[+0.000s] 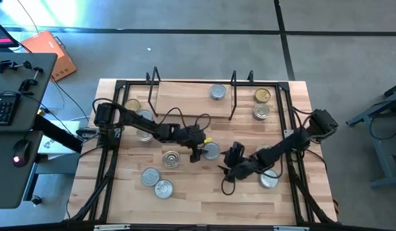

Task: Stack canned seafood by type on shelf
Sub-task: Stack the green-white tuna can on top of the green-white tuna can on the shelf

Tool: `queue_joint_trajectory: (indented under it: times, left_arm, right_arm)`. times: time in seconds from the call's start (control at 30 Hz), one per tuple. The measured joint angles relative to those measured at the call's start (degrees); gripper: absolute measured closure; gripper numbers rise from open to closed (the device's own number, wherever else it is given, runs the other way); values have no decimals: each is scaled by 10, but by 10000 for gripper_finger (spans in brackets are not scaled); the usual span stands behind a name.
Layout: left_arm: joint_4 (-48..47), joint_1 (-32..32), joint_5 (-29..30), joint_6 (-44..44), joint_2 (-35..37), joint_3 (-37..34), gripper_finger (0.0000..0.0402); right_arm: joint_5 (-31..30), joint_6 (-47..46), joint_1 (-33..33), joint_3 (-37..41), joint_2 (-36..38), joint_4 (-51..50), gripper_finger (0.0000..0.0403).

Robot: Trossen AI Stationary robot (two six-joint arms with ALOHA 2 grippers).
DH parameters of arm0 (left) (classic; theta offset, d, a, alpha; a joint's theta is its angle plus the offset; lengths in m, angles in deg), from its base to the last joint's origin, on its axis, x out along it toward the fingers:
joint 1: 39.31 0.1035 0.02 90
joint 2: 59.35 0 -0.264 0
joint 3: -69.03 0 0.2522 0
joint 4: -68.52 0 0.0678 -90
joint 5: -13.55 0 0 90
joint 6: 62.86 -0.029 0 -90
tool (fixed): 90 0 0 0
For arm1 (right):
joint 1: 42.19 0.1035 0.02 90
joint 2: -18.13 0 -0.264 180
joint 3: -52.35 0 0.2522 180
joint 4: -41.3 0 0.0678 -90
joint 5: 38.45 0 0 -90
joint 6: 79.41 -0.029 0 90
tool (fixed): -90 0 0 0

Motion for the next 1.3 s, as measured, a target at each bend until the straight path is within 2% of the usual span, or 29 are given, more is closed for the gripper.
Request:
queue_joint_trajectory:
  times: [0.2,0.47,0.73,0.97,1.3]
  left_arm:
    - [-5,-12,-38,-2,2,0,250]
    - [-5,-16,-62,18,2,-1,389]
    - [-4,0,-78,74,1,-1,401]
    - [-5,15,-89,105,11,-3,401]
    - [1,37,-106,120,7,-16,401]
  right_arm:
    - [-29,31,30,-14,0,25,126]
    - [3,9,14,-18,0,31,126]
    - [14,-19,-12,-18,0,40,126]
    - [72,-40,-30,-18,0,41,126]
    - [80,39,-30,-17,0,98,126]
